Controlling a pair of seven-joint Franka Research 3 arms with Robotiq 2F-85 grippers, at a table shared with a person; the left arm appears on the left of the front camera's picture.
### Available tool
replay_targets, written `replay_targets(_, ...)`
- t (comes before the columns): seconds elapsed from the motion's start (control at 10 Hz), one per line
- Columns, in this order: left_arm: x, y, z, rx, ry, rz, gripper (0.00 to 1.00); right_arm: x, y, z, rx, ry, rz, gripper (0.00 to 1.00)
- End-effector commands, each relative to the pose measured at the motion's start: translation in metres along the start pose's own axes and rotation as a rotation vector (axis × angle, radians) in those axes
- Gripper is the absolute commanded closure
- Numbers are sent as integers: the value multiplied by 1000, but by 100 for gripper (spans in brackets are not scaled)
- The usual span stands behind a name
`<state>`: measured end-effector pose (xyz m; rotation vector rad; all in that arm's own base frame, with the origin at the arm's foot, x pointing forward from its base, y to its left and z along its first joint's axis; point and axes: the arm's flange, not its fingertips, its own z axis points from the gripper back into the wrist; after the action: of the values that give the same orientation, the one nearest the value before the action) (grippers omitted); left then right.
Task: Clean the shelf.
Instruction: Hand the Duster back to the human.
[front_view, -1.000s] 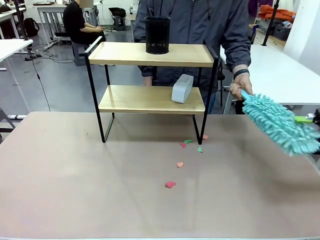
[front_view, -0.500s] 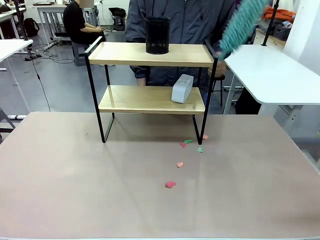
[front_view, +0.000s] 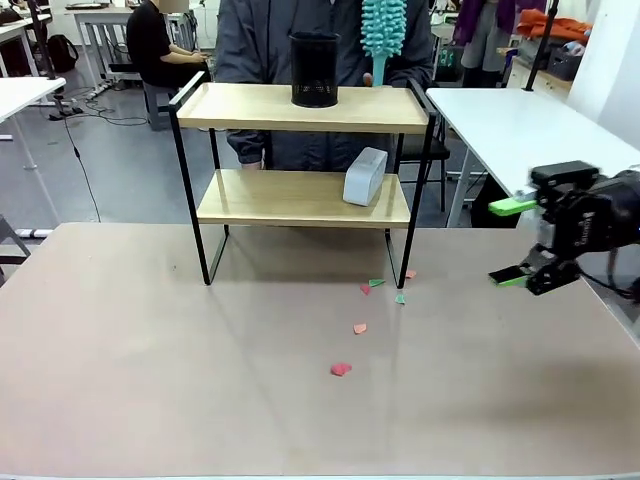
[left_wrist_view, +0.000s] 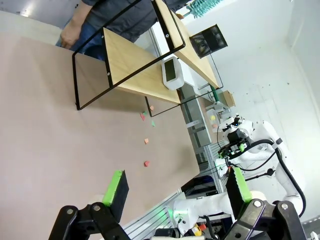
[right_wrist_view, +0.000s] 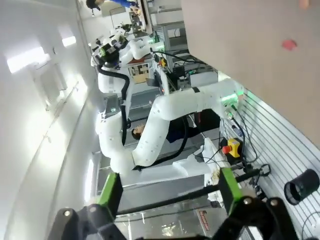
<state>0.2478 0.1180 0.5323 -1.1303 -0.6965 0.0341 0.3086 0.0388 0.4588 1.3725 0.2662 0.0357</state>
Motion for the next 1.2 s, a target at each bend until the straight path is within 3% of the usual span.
replay_targets(0.0,-3,-1,2,0,5,-2,0,-32,1,39,40,-9,4,0)
replay_targets(1.1,-3,-1,2,0,5,-2,0,-32,1,39,40,-9,4,0)
